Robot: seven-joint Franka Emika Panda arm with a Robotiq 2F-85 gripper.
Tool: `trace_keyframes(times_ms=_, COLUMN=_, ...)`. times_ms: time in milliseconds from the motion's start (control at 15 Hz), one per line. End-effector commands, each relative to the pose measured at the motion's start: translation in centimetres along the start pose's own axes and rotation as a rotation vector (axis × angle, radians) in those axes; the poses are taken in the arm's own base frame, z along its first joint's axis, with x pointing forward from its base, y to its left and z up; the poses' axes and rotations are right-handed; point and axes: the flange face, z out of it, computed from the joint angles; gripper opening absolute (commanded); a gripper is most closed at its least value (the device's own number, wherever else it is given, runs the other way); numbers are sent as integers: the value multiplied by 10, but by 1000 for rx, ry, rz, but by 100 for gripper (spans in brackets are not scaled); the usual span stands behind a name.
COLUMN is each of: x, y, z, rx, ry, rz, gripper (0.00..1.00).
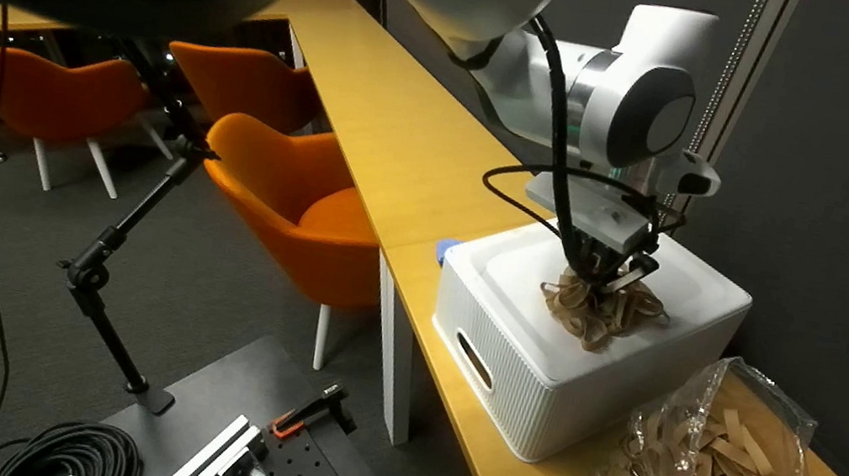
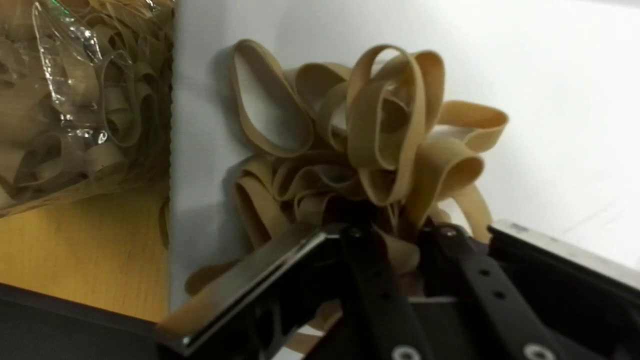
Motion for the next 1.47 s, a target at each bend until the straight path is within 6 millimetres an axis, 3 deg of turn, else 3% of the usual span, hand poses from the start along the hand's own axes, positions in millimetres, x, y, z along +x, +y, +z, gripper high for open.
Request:
trace_keyframes(times_ms=0, x=-2, y=3, z=-12, rx=-5, ry=-1, rz=34, gripper=0)
trace_keyframes(times_ms=400, x=-1, y=10, z=-52, rx=-1, ry=19, rz=83, gripper=2)
trace_keyframes(times_ms=667, x=-6, y=16, z=-94, rx=-7, ry=44, rz=111, gripper=2)
trace_keyframes(times_ms=867, x=-22, y=22, z=-129, rx=-25, ry=28, rz=156, gripper=2)
trace_keyframes(times_ms=1133, x=-48, y=59, z=-168, rx=-63, ry=41, rz=253, gripper=2)
trace_keyframes(times_ms=1400, x=-60, y=111, z=-179, rx=-92, ry=66, rz=363, gripper=2)
